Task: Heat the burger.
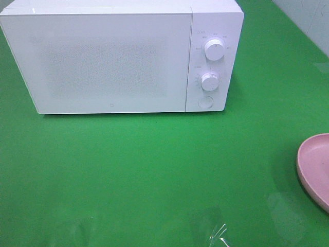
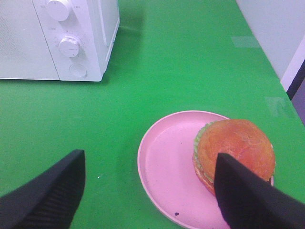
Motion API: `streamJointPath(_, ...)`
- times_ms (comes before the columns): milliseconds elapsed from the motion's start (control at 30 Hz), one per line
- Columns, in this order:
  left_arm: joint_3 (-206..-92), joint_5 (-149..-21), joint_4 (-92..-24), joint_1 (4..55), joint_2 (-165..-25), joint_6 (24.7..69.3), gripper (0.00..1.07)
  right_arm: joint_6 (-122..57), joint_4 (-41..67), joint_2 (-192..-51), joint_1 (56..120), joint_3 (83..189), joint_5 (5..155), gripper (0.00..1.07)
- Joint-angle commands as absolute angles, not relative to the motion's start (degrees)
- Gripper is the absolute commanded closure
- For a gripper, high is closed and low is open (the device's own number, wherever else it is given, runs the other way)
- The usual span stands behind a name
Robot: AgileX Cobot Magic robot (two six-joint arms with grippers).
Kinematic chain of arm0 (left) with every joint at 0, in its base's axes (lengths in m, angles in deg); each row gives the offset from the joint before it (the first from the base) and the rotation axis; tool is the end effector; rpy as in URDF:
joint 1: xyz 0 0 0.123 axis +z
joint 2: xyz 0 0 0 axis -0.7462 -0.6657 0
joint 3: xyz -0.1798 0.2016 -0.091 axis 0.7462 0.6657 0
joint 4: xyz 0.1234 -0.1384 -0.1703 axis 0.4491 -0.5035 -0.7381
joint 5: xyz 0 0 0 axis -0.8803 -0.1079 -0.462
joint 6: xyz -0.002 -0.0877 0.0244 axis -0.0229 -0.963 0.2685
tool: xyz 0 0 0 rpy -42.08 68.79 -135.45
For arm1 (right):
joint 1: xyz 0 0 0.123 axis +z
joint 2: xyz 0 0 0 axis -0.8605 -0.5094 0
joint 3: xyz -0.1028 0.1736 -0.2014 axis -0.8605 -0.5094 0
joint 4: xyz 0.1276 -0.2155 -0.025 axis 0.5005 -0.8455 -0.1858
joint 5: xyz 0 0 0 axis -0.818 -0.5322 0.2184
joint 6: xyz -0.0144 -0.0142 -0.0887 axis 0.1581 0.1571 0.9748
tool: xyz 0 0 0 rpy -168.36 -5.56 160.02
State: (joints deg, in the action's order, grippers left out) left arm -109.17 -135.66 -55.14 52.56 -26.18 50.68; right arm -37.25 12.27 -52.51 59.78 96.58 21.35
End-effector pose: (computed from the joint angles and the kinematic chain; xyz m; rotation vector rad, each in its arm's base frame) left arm -0.0090 -0.0173 0.2848 0.0708 2.0131 -0.1179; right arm -0.0008 -0.0007 0.2830 -0.0069 1.9496 -0.0072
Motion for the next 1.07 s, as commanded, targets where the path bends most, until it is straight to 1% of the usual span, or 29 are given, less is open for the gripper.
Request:
streamJointPath(33,-108.9,-134.9,-56.0,52.8,-24.9,50.4,0.09,-36.9,12.2,-51.0,59.4,96.5,21.5,0.32)
streamJointPath(1067,-108.9,-134.9,-56.0,52.8,-24.8,50.4,0.09,-36.9,12.2,-51.0,59.4,96.5,21.5,0.32)
